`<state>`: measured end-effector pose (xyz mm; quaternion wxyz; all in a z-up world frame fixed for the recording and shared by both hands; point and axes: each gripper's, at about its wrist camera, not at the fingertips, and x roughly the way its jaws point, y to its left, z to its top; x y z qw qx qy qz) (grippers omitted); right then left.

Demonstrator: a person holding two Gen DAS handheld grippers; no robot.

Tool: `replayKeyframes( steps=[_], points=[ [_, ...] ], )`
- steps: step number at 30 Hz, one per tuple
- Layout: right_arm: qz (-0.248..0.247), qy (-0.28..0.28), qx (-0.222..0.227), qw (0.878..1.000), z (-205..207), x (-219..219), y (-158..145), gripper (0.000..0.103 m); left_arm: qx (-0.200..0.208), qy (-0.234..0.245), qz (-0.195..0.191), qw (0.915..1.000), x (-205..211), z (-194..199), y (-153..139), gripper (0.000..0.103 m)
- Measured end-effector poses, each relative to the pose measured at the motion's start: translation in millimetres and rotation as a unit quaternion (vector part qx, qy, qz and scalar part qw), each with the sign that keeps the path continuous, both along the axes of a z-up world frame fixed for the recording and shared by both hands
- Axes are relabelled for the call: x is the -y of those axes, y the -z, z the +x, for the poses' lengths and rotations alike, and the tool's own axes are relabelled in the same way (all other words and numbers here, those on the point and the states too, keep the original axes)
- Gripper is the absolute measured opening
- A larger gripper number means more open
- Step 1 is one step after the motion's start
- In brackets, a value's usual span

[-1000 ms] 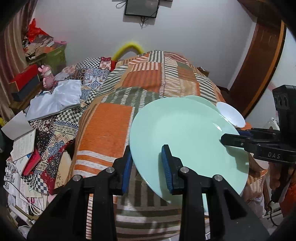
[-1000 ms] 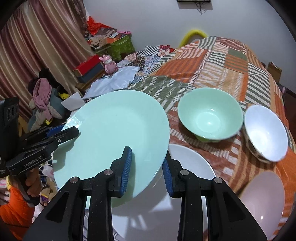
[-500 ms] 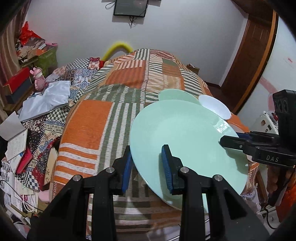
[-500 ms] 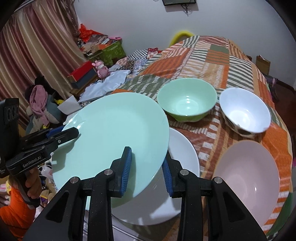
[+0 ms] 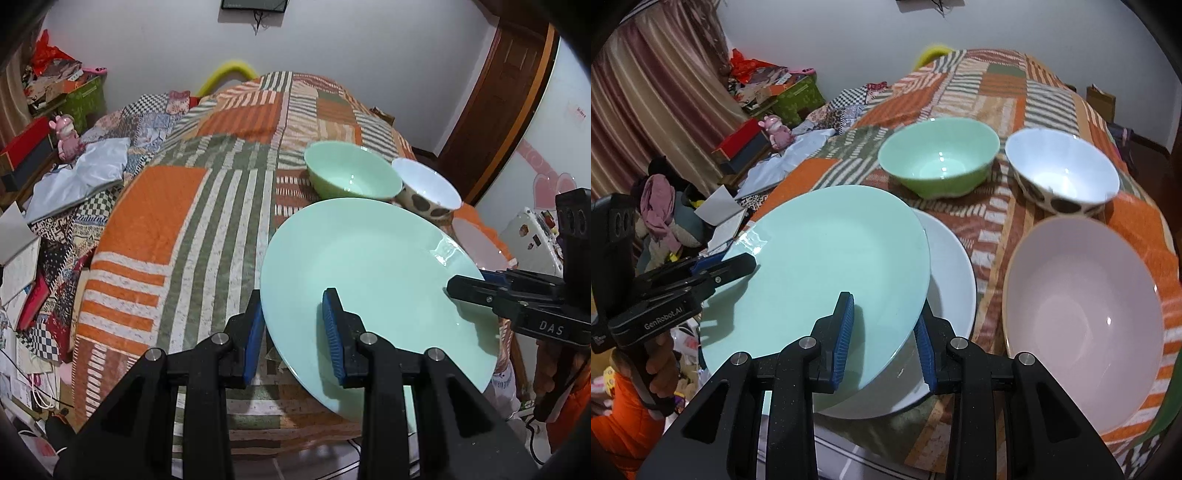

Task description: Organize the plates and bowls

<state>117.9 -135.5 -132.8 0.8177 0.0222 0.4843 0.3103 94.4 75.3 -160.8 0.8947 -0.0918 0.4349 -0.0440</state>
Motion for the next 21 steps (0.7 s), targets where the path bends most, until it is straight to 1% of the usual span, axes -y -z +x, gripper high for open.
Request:
replayKeyframes(
  steps=[8, 15, 21],
  points=[
    [0.002, 0.017, -0.015, 1.0, -3, 1, 12, 0.029, -0.018, 0.003, -0.006, 0.9998, 2, 7, 20, 0.031],
    [-0.019, 0.026, 0.004, 0.999, -6, -7, 15, 0.029, -0.03, -0.003, -0.007, 0.9995, 0, 18, 33, 0.031],
    [-0.026, 0.035, 0.007, 0.999, -9, -8, 19, 0.029, -0.04, -0.006, -0.014, 0.9991, -5, 23, 42, 0.031]
  ],
)
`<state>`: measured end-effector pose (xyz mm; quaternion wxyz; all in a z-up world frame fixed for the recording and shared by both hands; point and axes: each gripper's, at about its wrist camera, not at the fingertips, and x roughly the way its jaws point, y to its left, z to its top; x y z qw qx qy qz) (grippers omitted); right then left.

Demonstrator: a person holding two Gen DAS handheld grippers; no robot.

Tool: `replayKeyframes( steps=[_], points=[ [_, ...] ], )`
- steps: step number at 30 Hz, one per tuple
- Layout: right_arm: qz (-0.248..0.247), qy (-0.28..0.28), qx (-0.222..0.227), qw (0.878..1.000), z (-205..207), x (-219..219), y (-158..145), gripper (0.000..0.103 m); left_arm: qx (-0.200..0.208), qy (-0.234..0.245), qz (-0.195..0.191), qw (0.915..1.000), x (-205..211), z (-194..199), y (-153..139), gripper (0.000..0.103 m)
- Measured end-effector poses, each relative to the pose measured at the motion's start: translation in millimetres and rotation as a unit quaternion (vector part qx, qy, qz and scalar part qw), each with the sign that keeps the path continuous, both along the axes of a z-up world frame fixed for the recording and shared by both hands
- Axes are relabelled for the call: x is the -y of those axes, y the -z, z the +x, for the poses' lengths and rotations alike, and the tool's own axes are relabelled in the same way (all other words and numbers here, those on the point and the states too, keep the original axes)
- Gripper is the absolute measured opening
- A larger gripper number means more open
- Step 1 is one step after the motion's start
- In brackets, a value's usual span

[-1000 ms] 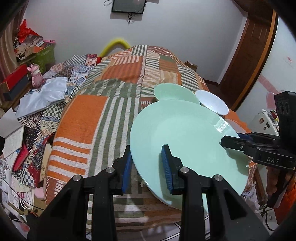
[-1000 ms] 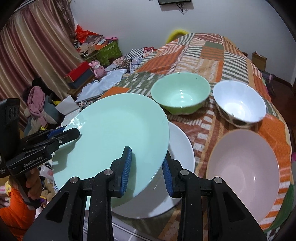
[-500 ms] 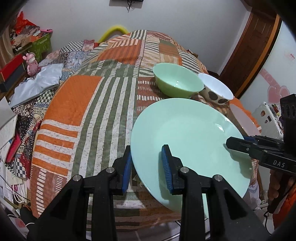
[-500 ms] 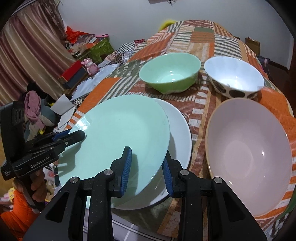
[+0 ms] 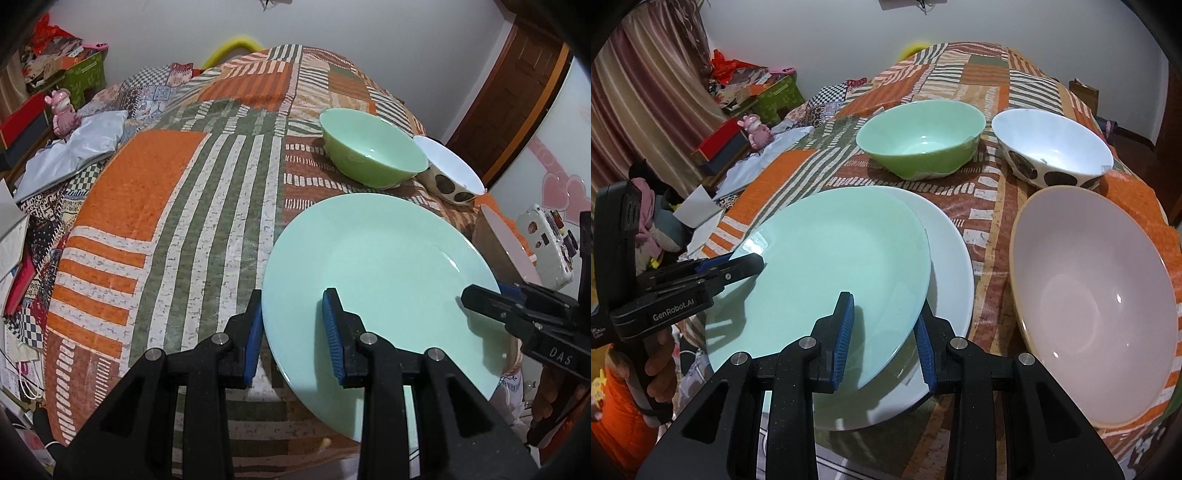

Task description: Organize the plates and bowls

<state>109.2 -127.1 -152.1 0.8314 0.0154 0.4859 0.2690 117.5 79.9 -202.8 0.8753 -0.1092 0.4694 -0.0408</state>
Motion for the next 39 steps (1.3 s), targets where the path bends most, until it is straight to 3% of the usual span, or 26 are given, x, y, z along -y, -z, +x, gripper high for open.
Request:
replayKeyframes(
  steps=[22, 29, 37, 39],
  points=[
    [0.017, 0.017, -0.006, 1.0, -10, 18, -1, 0.027, -0.006, 0.002, 0.024, 0.9997, 9, 11, 5, 0.031],
    [0.013, 0.022, -0.004, 1.0, -13, 22, -7, 0.029, 0.018, 0.0, 0.036, 0.9992, 6, -5, -17, 0.031],
    [0.011, 0.028, 0.045, 0.999, -22, 29, -36, 0.032, 0.054, 0.017, 0.04, 0.9976, 18, -24, -51, 0.032],
    [0.013, 0.028, 0.056, 0.998, -24, 30, -44, 0.032, 0.063, 0.024, 0.04, 0.9969, 24, -28, -60, 0.036]
  ],
)
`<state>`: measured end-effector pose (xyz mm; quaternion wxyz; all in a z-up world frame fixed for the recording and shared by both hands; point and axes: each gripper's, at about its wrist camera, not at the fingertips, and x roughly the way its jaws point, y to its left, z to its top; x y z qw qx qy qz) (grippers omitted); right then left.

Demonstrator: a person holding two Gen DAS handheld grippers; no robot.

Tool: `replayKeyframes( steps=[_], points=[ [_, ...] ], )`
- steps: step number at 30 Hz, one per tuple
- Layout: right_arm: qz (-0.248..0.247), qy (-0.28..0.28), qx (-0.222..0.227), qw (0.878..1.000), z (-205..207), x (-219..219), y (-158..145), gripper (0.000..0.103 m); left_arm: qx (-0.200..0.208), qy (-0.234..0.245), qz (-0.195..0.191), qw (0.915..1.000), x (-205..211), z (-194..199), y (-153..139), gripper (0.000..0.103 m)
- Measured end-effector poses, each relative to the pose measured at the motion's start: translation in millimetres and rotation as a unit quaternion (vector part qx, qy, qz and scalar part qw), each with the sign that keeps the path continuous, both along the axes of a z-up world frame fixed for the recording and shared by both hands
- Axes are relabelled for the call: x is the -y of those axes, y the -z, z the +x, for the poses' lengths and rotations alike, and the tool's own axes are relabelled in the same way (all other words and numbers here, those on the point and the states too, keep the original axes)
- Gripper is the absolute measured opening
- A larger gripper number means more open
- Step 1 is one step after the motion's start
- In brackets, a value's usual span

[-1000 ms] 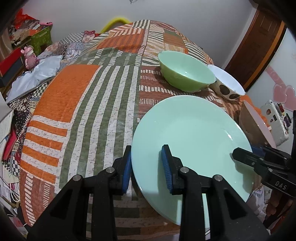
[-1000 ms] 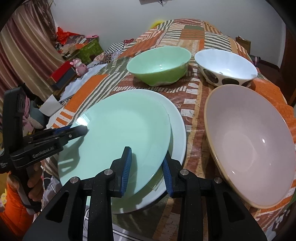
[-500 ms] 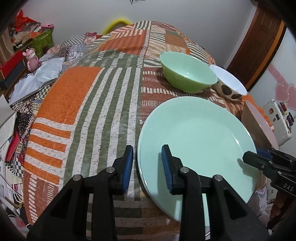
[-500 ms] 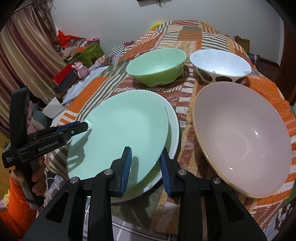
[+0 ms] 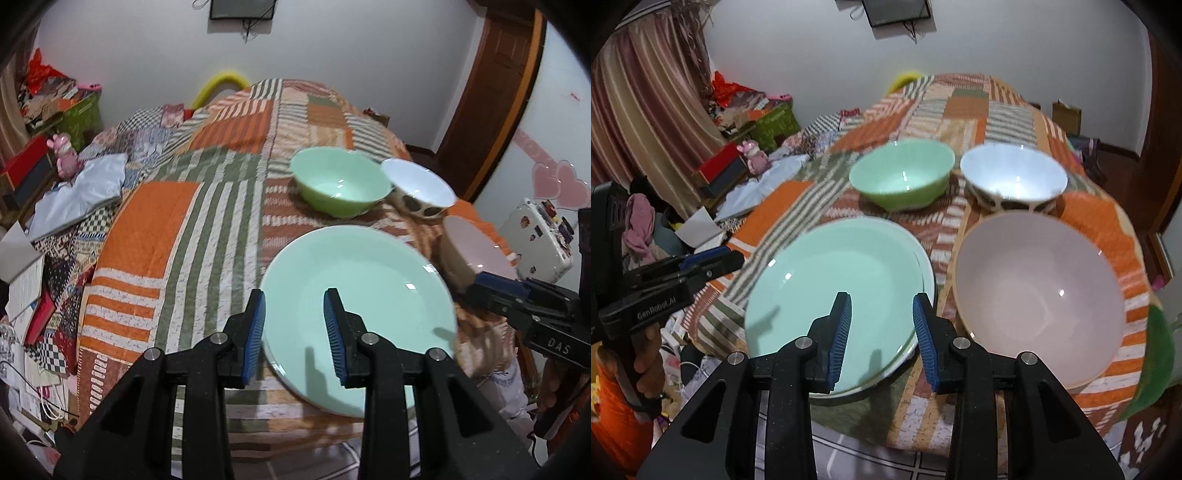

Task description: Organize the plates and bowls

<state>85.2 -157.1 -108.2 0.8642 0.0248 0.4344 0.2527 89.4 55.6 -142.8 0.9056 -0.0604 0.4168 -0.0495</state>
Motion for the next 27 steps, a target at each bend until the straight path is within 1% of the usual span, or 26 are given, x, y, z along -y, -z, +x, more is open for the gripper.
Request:
replayKeyframes(
  steps=[2, 3, 5, 7, 8, 9, 10, 13, 15, 18, 19, 20, 24, 27],
  points=[
    [0.001, 0.002, 0.014, 1.0, -1, 4, -9, 0.033, 0.011, 0.008, 0.001, 0.9999, 7, -3, -9, 0.045],
    [-0.001, 0.003, 0.02, 1.0, -1, 4, -12, 0.034, 0.018, 0.013, 0.002, 0.9997, 12, -4, -13, 0.047],
    [-0.008, 0.013, 0.039, 0.999, 0, 10, -20, 0.036, 0.03, 0.021, 0.006, 0.9993, 20, -5, -20, 0.057],
    [-0.013, 0.023, 0.053, 0.998, 1, 18, -26, 0.047, 0.041, 0.026, 0.006, 0.9988, 28, -5, -27, 0.06],
    [-0.014, 0.031, 0.06, 0.998, 2, 22, -29, 0.05, 0.045, 0.03, 0.004, 0.9986, 33, -5, -30, 0.061],
    [-0.016, 0.04, 0.068, 0.997, 2, 27, -31, 0.055, 0.047, 0.033, 0.003, 0.9983, 37, -4, -33, 0.061],
    [-0.019, 0.047, 0.076, 0.996, 2, 33, -34, 0.058, 0.048, 0.036, 0.001, 0.9982, 41, -2, -34, 0.062],
    [-0.023, 0.062, 0.088, 0.994, 4, 47, -40, 0.058, 0.05, 0.046, 0.001, 0.9977, 56, 3, -38, 0.07],
    [-0.026, 0.073, 0.091, 0.993, 7, 58, -41, 0.059, 0.05, 0.055, 0.006, 0.9972, 68, 8, -40, 0.071],
    [-0.029, 0.087, 0.091, 0.992, 10, 73, -39, 0.059, 0.045, 0.068, 0.011, 0.9966, 84, 17, -40, 0.076],
    [-0.03, 0.091, 0.089, 0.991, 11, 77, -38, 0.059, 0.042, 0.073, 0.011, 0.9964, 89, 20, -39, 0.08],
    [-0.03, 0.095, 0.088, 0.991, 11, 81, -37, 0.059, 0.04, 0.078, 0.011, 0.9961, 94, 23, -37, 0.082],
    [-0.031, 0.11, 0.074, 0.991, 16, 100, -28, 0.059, 0.025, 0.094, 0.021, 0.9951, 117, 40, -28, 0.082],
    [-0.037, 0.118, 0.061, 0.99, 20, 111, -17, 0.059, 0.005, 0.1, 0.019, 0.9948, 131, 53, -18, 0.082]
  ],
)
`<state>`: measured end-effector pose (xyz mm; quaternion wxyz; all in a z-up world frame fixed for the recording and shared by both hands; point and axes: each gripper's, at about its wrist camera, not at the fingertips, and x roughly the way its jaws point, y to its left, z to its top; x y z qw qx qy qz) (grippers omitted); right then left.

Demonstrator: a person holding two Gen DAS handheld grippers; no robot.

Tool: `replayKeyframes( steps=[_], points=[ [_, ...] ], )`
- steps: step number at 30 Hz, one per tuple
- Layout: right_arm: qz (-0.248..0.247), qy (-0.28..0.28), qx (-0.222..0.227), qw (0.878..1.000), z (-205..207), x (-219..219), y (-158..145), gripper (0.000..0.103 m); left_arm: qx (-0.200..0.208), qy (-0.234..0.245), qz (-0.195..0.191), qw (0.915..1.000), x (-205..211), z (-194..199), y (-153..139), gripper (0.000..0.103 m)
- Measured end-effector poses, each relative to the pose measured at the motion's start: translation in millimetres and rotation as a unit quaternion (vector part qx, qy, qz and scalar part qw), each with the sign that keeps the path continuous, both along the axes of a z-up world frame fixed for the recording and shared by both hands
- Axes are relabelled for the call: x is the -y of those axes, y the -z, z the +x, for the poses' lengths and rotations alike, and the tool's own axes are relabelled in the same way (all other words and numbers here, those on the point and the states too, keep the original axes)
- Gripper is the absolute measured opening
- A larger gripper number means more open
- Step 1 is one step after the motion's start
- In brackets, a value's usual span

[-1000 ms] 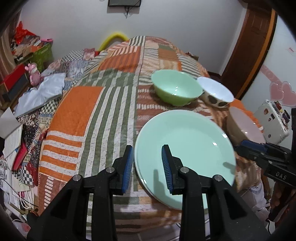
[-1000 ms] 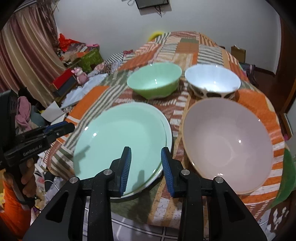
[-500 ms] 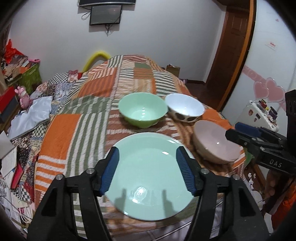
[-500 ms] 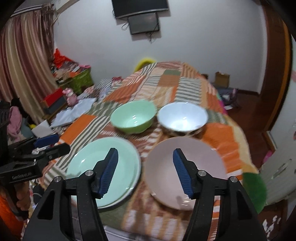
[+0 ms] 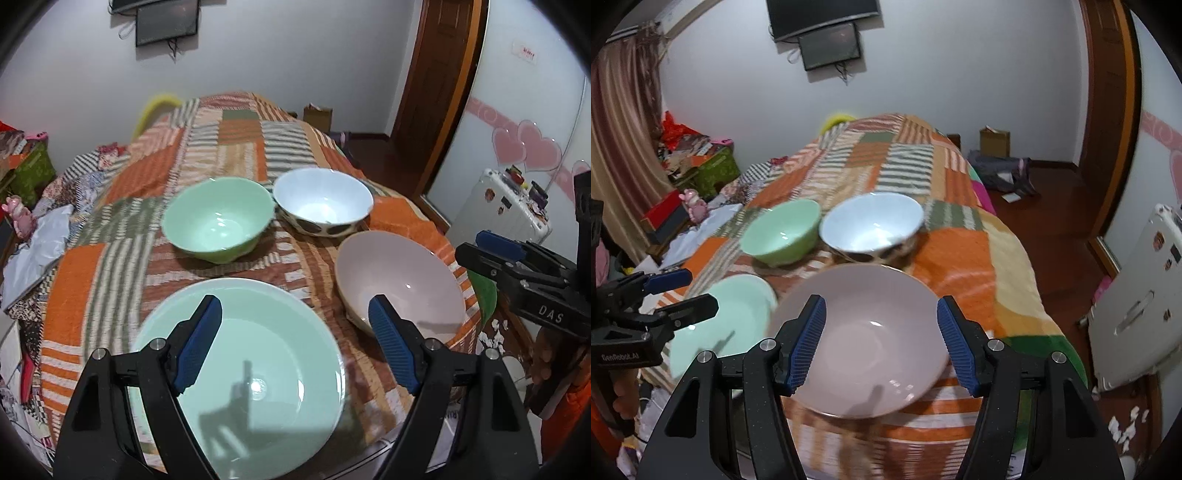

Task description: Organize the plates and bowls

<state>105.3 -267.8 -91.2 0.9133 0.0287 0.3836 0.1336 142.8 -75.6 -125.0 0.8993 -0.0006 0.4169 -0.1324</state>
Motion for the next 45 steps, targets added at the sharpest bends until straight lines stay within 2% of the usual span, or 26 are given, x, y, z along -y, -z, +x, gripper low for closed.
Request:
replayKeyframes(
  steps=[9, 15, 19, 21, 26, 29, 32, 35, 38, 45],
  points=[
    [0.017, 0.01, -0.053, 0.998, 13, 24, 32, 0.059, -0.03, 0.025, 0.012, 0.9992, 36, 27, 28, 0.081],
    [0.027, 0.005, -0.07, 0.997, 15, 29, 45, 0.058, -0.059, 0.033, 0.012, 0.9976, 47, 41, 46, 0.066],
    [0.032, 0.006, -0.076, 0.997, 18, 31, 51, 0.049, -0.089, 0.039, 0.007, 0.9952, 51, 50, 60, 0.053],
    [0.037, 0.005, -0.081, 0.996, 18, 33, 53, 0.045, -0.085, 0.041, 0.01, 0.9955, 53, 51, 61, 0.052],
    [0.052, 0.003, -0.09, 0.995, 20, 36, 56, 0.036, -0.105, 0.055, -0.004, 0.9929, 57, 57, 69, 0.037],
    [0.053, 0.002, -0.093, 0.994, 21, 36, 59, 0.035, -0.117, 0.061, -0.012, 0.9911, 60, 59, 76, 0.031],
    [0.05, -0.002, -0.097, 0.994, 22, 34, 61, 0.034, -0.119, 0.064, -0.014, 0.9908, 63, 60, 77, 0.028],
    [0.05, -0.012, -0.1, 0.994, 24, 28, 61, 0.026, -0.118, 0.069, -0.013, 0.9906, 67, 60, 76, 0.026],
    [0.038, -0.01, -0.097, 0.995, 24, 25, 59, 0.026, -0.111, 0.068, -0.001, 0.9915, 70, 57, 75, 0.026],
    [0.06, -0.004, -0.092, 0.994, 21, 27, 48, 0.026, -0.105, 0.061, -0.011, 0.9925, 65, 51, 67, 0.026]
  ],
)
